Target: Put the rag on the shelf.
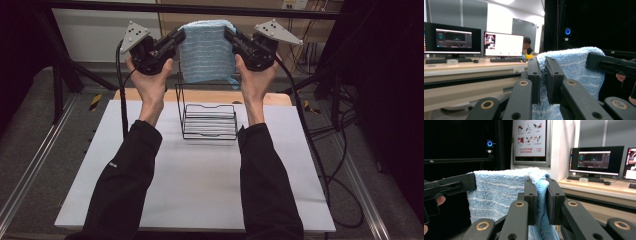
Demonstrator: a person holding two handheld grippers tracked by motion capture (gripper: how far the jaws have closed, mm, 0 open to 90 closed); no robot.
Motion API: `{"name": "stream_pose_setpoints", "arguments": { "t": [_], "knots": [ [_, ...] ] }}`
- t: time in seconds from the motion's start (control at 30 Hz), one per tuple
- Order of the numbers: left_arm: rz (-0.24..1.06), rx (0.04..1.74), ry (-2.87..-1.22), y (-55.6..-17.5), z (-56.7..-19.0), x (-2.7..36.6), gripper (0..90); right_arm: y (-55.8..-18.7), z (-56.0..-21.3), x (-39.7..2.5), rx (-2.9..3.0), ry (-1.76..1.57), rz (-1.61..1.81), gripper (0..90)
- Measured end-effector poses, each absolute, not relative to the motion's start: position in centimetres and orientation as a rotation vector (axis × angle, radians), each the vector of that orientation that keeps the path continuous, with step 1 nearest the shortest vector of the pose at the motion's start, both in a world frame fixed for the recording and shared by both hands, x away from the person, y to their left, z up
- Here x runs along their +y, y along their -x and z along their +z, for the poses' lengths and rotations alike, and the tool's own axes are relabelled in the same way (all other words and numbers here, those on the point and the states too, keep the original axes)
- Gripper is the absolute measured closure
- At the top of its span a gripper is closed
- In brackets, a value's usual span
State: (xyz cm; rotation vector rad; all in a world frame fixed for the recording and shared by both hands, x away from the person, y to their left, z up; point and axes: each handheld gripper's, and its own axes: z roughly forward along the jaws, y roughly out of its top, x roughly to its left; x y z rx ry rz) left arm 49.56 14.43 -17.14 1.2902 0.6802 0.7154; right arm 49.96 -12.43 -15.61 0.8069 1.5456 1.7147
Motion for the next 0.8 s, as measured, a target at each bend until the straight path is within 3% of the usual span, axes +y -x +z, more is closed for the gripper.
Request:
{"name": "stream_pose_setpoints", "arguments": {
  "t": [0.8],
  "knots": [
    [0.716, 0.707, -1.418, -51.8, -20.5, 13.9, 82.8, -51.4, -20.0, -13.1, 1.604, -0.897, 1.664, 80.9]
  ]
}}
